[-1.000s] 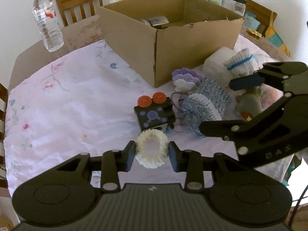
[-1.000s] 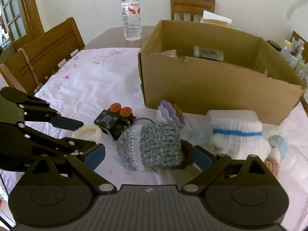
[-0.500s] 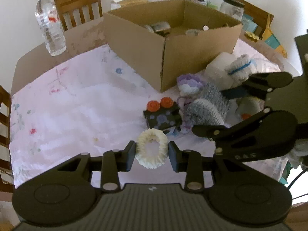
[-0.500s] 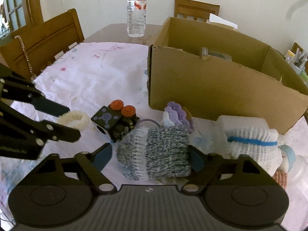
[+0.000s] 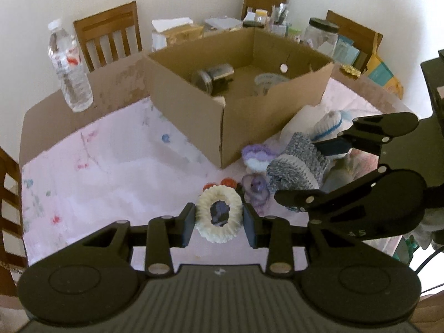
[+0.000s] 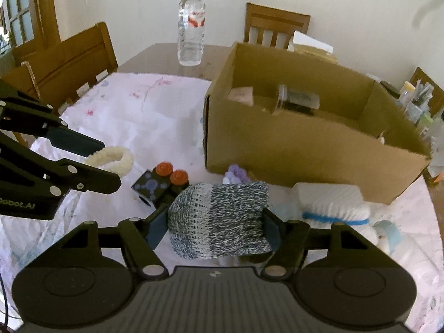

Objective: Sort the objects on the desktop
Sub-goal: 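Carry the scrunchie and knitted hat over the cardboard box and release both inside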

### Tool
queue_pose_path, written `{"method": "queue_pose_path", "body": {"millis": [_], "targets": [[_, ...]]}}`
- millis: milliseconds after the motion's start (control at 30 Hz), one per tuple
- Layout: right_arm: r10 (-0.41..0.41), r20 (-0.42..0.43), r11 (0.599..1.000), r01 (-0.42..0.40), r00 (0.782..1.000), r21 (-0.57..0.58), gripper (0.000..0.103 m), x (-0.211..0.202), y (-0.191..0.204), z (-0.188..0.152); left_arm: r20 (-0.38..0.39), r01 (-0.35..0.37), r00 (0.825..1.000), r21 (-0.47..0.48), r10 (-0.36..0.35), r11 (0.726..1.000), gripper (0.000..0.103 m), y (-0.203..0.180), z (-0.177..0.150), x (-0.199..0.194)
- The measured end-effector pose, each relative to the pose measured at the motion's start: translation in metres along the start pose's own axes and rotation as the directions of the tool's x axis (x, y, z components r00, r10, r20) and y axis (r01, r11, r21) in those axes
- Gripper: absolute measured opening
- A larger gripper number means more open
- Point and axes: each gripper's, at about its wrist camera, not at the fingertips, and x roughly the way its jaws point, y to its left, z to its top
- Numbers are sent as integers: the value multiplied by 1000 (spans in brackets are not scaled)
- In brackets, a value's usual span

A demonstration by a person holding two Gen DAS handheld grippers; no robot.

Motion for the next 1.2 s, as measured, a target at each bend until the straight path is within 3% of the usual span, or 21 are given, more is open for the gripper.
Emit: {"method": "queue_pose_path", "body": {"millis": [633,933,1200], "targets": [[-123,150,991,130,981,-32,74,-53,-31,47,125,38,991,103,-51,994,36,-1,79,-3],[-159,177,984,170,971,-50,74,-44,-48,71,159,36,986,127,-56,991,36,10,122,16],[-151,160,984,164,976,-75,74,-24,-55,85,171,36,983,158,-64,987,36,13,147,36]]}}
